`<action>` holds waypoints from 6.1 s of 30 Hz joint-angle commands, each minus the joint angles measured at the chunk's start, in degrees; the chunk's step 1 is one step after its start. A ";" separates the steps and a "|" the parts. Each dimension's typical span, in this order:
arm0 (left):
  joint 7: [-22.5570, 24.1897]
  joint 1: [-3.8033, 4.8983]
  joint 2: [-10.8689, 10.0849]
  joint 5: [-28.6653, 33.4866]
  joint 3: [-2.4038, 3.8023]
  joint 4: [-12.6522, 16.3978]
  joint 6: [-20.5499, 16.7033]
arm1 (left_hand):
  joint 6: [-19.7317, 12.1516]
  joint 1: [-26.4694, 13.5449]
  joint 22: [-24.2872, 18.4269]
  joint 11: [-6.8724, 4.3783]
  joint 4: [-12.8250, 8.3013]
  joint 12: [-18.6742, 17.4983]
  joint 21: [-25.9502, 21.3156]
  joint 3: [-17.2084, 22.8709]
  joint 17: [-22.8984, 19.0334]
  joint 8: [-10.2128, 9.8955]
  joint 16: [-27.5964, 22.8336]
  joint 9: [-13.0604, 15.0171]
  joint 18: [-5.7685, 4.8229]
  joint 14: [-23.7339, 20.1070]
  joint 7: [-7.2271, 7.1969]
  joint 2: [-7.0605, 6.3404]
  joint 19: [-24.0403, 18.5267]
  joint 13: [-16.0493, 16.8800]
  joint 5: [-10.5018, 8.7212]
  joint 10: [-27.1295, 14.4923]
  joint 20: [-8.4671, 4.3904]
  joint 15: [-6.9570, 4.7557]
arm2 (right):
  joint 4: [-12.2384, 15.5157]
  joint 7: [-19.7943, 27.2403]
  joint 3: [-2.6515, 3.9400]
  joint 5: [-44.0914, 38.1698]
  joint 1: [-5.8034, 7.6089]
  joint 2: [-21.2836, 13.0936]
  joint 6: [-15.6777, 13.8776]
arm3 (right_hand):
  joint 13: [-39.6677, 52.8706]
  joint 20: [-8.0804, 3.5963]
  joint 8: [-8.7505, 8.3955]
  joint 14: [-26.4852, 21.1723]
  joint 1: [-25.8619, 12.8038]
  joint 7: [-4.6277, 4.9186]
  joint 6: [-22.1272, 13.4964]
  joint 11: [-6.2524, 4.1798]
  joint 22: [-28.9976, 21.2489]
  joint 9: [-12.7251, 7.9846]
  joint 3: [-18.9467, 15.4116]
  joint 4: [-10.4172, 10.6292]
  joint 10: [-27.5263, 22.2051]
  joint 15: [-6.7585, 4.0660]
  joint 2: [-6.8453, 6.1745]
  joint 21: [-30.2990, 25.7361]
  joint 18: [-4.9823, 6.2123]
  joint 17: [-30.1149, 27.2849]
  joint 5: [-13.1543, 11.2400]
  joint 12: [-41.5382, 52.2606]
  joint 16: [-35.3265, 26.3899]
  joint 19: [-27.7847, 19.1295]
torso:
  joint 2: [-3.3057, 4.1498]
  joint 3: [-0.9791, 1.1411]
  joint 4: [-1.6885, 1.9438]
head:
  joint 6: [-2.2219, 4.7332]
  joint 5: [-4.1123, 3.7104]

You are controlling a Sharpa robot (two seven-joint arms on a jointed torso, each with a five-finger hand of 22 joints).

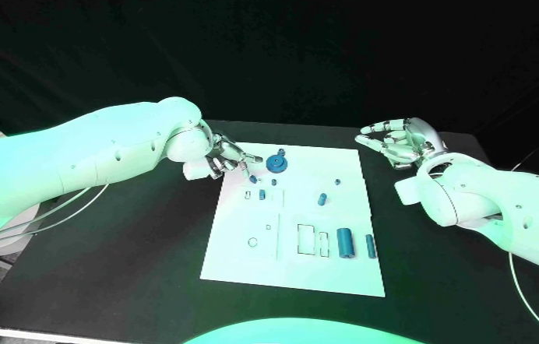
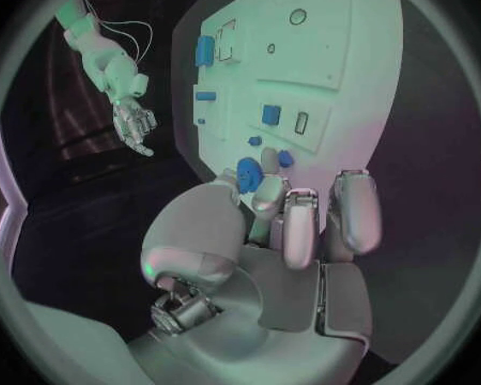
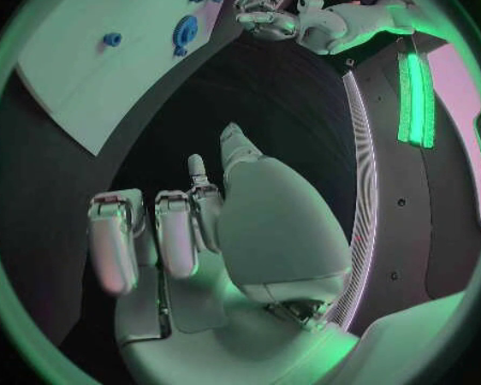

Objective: Assemble the parts on the task board

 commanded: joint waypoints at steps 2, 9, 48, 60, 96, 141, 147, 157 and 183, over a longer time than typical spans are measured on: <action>-0.97 0.15 0.85 2.93 -0.03 -0.66 -1.48 | -0.29 -0.01 3.22 0.15 -0.15 -0.15 -0.20 -0.30 9.76 -0.29 0.05 -0.08 -0.62 4.58 0.22 0.32 -0.15 -0.01 0.09 -0.12 0.23 0.23 | 0.08 0.21 0.01 -0.45 -0.02 0.00 0.19 | 7.85 -0.10 0.25 4.47 0.21 0.13 -0.46 -0.13 14.12 0.09 -0.22 0.01 -0.02 -0.25 -0.08 -0.11 0.15 8.96 0.09 -0.22 -0.31 4.95 | 0.08 -0.03 -0.03 | 0.00 -0.19; -1.26 0.15 1.92 2.23 -0.22 -1.96 0.63 | 0.00 1.35 3.17 0.26 -0.20 -0.25 -0.28 0.46 9.89 -1.07 0.03 -0.21 -0.59 4.61 0.30 0.58 -0.25 0.49 0.23 -0.04 0.38 0.36 | 0.13 0.20 0.01 -0.45 -0.01 -0.01 0.18 | 7.85 -0.10 0.25 4.47 0.21 0.13 -0.46 -0.13 14.12 0.09 -0.22 0.01 -0.02 -0.25 -0.08 -0.11 0.15 8.96 0.09 -0.22 -0.31 4.95 | 0.03 -0.09 0.04 | -0.08 -0.46; -1.52 -0.10 3.86 0.03 -2.52 -5.08 2.04 | 1.25 2.24 3.08 -0.01 -0.26 -0.43 -0.41 1.72 9.95 -1.32 -0.02 0.02 -0.54 4.63 -0.03 0.21 -0.37 1.07 0.21 0.11 0.40 0.17 | 0.47 0.27 0.01 -0.58 0.02 -0.26 -0.03 | 7.85 -0.10 0.25 4.47 0.21 0.13 -0.46 -0.13 14.12 0.09 -0.22 0.01 -0.02 -0.25 -0.08 -0.11 0.15 8.96 0.09 -0.22 -0.31 4.95 | 0.00 -0.07 0.05 | -0.83 -0.88; -1.61 -0.45 4.49 -2.23 -2.60 -5.75 1.88 | 1.38 3.59 2.95 -0.11 -0.25 -0.79 -0.57 3.70 9.89 -1.91 -0.10 0.13 -0.49 4.60 -0.12 -0.53 -0.53 1.13 0.11 -0.05 0.33 0.06 | 0.63 0.30 0.01 -0.60 0.06 -0.38 -0.07 | 7.85 -0.10 0.25 4.47 0.21 0.13 -0.46 -0.13 14.12 0.09 -0.22 0.01 -0.02 -0.25 -0.08 -0.11 0.15 8.96 0.09 -0.22 -0.31 4.95 | -0.01 -0.05 0.08 | -0.96 -0.97; -1.69 -1.26 6.12 -4.54 -2.56 -7.09 0.84 | 1.44 3.70 2.66 -0.09 -0.25 -1.10 -0.88 4.39 9.62 -2.11 -0.20 0.23 -0.40 4.51 -0.09 -1.21 -0.83 0.80 -0.13 -0.32 0.33 0.08 | 0.74 0.38 0.01 -0.61 0.08 -0.37 0.03 | 7.90 -0.12 0.36 4.49 0.17 0.12 -0.54 -0.14 14.10 0.11 -0.34 0.05 0.06 -0.27 -0.11 -0.17 0.16 9.01 0.11 -0.12 -0.30 4.93 | -0.02 -0.04 0.06 | -1.06 -1.12; -1.51 -1.35 6.17 -5.24 -2.53 -6.65 -0.96 | 1.76 7.32 2.37 -0.03 -0.54 -2.60 -1.46 20.78 9.78 -4.06 -0.52 1.73 -0.24 4.49 -0.02 -8.67 -1.44 1.84 -0.27 -0.75 0.45 0.14 | 0.57 0.37 0.01 -0.61 0.08 -0.09 0.18 | 7.90 -0.12 0.36 4.49 0.17 0.12 -0.54 -0.14 14.10 0.11 -0.34 0.05 0.06 -0.27 -0.11 -0.17 0.16 9.01 0.11 -0.12 -0.30 4.93 | 0.00 -0.05 0.10 | -1.36 -1.10; -1.52 -1.35 6.06 -5.24 -2.53 -6.48 -0.55 | 1.68 8.30 2.25 -0.07 -0.99 -2.85 -1.65 24.38 9.75 -4.13 -0.60 2.24 -0.19 4.46 -0.05 -10.90 -1.63 2.02 -0.37 -0.83 0.45 0.11 | 0.55 0.36 0.01 -0.61 0.08 -0.10 0.18 | 7.90 -0.12 0.36 4.49 0.17 0.12 -0.54 -0.14 14.10 0.11 -0.34 0.05 0.06 -0.27 -0.11 -0.17 0.16 9.01 0.11 -0.12 -0.30 4.93 | -0.01 -0.07 0.10 | -1.49 -1.17; -1.51 -1.36 5.89 -5.24 -2.50 -6.19 -0.11 | 1.51 10.89 2.14 -0.21 -3.59 -3.38 -1.89 31.73 9.80 -4.23 -0.69 3.11 -0.13 4.44 -0.17 -14.63 -1.86 2.22 -0.49 -1.02 0.36 -0.02 | 0.52 0.36 0.01 -0.61 0.08 -0.10 0.18 | 7.90 -0.12 0.36 4.49 0.17 0.12 -0.54 -0.14 14.10 0.11 -0.34 0.05 0.06 -0.27 -0.11 -0.17 0.16 9.01 0.11 -0.12 -0.30 4.93 | -0.03 -0.07 0.12 | -1.56 -1.14; -1.48 -1.36 5.88 -5.31 -2.49 -6.15 -0.30 | 1.15 10.73 2.11 -0.23 -7.31 -3.79 -2.15 40.17 9.80 -4.31 -0.86 4.61 -0.07 4.39 -0.11 -16.21 -2.06 3.11 -0.40 -0.85 0.33 -0.10 | 0.56 0.34 0.01 -0.62 0.08 -0.11 0.15 | 7.91 -0.14 0.52 4.49 0.14 0.10 -0.60 -0.16 14.11 0.13 -0.44 0.09 0.11 -0.29 -0.06 -0.17 0.16 8.98 0.10 -0.09 -0.34 4.94 | -0.03 -0.04 0.10 | -1.64 -1.13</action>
